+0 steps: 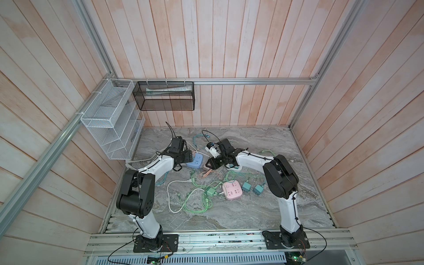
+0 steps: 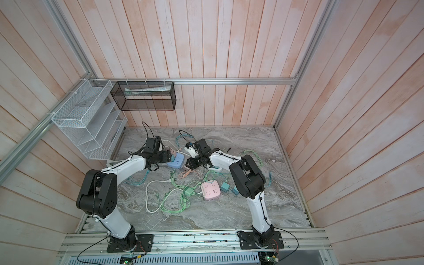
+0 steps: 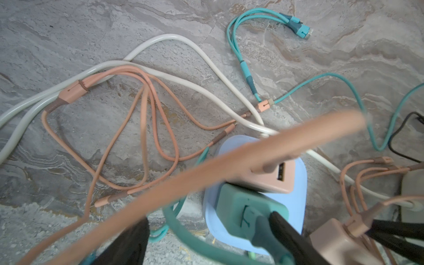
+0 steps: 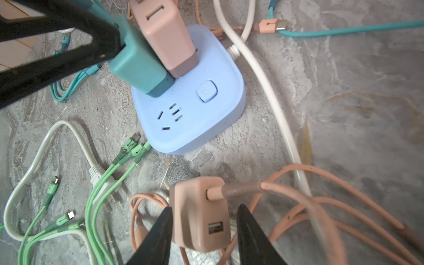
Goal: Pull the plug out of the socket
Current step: 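Lower the pink charger beside the blue strip and open the right gripper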
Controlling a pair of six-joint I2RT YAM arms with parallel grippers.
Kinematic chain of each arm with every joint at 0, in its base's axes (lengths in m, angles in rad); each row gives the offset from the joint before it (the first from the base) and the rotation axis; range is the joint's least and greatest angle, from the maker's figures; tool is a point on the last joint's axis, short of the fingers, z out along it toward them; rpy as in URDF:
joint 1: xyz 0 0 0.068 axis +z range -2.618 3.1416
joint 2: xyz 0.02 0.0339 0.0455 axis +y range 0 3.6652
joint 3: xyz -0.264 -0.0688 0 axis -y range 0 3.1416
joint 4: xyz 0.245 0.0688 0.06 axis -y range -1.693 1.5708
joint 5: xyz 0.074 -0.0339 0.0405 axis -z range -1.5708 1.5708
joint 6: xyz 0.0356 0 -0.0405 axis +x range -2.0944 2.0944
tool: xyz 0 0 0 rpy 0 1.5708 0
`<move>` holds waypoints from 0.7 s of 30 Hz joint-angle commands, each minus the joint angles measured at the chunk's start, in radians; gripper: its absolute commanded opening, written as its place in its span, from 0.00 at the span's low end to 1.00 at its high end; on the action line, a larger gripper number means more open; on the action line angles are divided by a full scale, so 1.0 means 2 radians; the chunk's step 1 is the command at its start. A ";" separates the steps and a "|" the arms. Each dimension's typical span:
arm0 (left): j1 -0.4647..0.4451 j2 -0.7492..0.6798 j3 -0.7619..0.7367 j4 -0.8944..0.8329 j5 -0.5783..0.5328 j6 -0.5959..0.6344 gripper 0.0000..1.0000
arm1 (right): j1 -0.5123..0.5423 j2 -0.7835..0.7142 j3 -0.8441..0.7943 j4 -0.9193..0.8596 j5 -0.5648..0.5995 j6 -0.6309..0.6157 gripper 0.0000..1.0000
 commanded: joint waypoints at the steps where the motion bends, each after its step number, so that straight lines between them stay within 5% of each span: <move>1: -0.004 -0.004 -0.016 -0.044 -0.016 0.015 0.83 | -0.003 -0.006 0.015 -0.017 0.024 -0.007 0.47; 10: -0.007 -0.020 -0.029 -0.034 -0.028 0.012 0.90 | -0.003 -0.037 -0.001 0.007 0.055 0.002 0.70; 15: -0.008 -0.021 -0.026 -0.033 -0.026 0.016 0.93 | -0.003 -0.051 -0.009 0.015 0.065 0.005 0.97; 21: -0.011 -0.033 -0.032 -0.029 -0.027 0.022 1.00 | -0.003 -0.067 -0.019 0.029 0.079 0.015 0.98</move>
